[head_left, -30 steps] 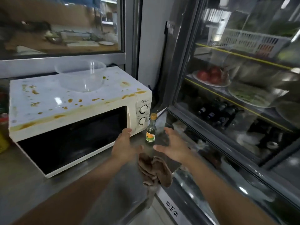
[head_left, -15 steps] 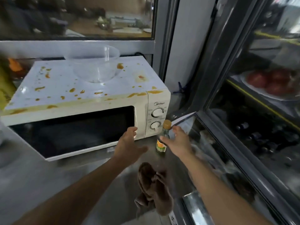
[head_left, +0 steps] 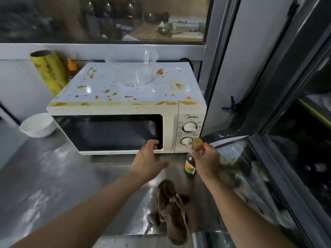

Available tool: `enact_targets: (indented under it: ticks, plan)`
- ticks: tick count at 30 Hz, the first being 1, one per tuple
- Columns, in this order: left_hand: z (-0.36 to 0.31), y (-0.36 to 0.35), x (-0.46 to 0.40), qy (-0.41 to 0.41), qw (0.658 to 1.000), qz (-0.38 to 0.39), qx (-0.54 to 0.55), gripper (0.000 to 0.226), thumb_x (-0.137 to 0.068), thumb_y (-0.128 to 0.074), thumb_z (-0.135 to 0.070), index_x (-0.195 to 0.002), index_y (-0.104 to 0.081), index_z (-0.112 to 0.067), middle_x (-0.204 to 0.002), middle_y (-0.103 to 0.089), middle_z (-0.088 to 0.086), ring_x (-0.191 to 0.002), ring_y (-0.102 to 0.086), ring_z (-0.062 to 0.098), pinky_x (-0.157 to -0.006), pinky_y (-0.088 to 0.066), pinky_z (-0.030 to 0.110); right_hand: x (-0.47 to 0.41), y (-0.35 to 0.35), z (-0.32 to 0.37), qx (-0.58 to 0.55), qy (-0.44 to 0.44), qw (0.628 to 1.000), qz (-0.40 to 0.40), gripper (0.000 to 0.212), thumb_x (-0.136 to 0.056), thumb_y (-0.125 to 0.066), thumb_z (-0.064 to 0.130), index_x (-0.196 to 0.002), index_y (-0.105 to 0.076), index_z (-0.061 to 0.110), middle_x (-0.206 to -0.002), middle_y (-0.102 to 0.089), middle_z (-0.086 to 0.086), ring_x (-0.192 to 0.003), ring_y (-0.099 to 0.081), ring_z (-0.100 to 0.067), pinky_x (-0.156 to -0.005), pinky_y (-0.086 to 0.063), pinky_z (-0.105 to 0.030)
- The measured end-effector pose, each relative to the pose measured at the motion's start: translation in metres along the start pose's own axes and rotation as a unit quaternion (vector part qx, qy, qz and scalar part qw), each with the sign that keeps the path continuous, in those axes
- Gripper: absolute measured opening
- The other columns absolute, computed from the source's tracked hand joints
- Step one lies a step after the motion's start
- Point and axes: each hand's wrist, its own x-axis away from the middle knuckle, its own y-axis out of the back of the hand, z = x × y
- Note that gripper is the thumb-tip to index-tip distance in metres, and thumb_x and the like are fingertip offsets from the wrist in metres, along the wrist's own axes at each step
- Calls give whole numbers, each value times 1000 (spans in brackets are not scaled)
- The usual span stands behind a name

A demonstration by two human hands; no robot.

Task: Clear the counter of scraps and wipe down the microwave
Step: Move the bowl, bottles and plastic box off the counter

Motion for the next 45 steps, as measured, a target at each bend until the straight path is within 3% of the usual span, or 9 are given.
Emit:
enact_targets:
  ticks: [9,16,19,28,32,37,41,43,45]
  plan:
    - [-16,34,17,-12,999,-29,25,67,-75,-75,-30,-131,-41,-17,-129,-53,3,-119,-49,17,-93,-37,23,11,33,31,6,26,999,27,14,-74,-77,17,-83,-68,11,-67,-59,4,-60,-51,-1,-54,-37,-12]
    - [-35,76,19,-18,996,-65,54,68,-76,-74,-31,-133,-39,-19,-122,-54,-1,-109,-51,15,-87,-42,26,2,52,88,58,23,997,47,18,-75,-76,30,-79,-66,16,-70,-61,2,-66,-55,-16,-66,-49,-35]
    - [-40,96,13,-24,994,-69,75,69,-77,-74,-30,-135,-37,-20,-130,-51,1,-119,-49,17,-93,-43,28,-3,57,119,55,52,996,42,22,-75,-76,31,-75,-63,13,-67,-60,1,-64,-54,-16,-61,-45,-32]
    - [-46,165,-39,-22,984,-130,124,70,-78,-73,-34,-135,-35,-18,-128,-52,6,-110,-54,23,-89,-48,35,-24,51,209,52,89,994,43,24,-75,-74,39,-82,-67,17,-74,-65,5,-71,-62,-13,-64,-50,-33]
    - [-42,192,-77,9,978,-147,148,73,-82,-68,-39,-139,-30,-13,-137,-47,11,-117,-53,29,-96,-44,38,-33,47,244,25,102,994,38,17,-75,-75,31,-74,-65,18,-68,-62,8,-64,-57,-5,-55,-41,-19]
    - [-35,212,-127,54,976,-130,163,78,-85,-63,-42,-143,-23,-7,-128,-52,16,-109,-56,31,-81,-48,35,-42,40,276,14,103,994,16,17,-76,-75,29,-77,-67,14,-72,-63,4,-62,-54,-4,-54,-40,-15]
    - [-30,216,-161,100,963,-92,233,72,-86,-62,-41,-137,-28,-3,-98,-59,11,-89,-66,28,-79,-56,46,-45,27,289,16,97,995,3,16,-77,-74,29,-79,-67,15,-75,-64,0,-66,-56,-8,-59,-42,-20]
    - [-28,215,-173,104,955,-77,268,65,-88,-59,-38,-134,-31,-2,-85,-56,8,-77,-67,25,-66,-58,39,-46,19,291,17,96,995,-7,18,-76,-75,30,-82,-69,14,-80,-67,-4,-73,-61,-16,-66,-48,-27]
    - [-26,214,-181,103,949,-64,293,57,-90,-58,-33,-131,-35,-1,-89,-59,11,-64,-66,21,-51,-53,31,-46,13,293,15,90,996,-20,20,-75,-75,31,-83,-70,12,-81,-68,-7,-77,-63,-21,-71,-51,-34]
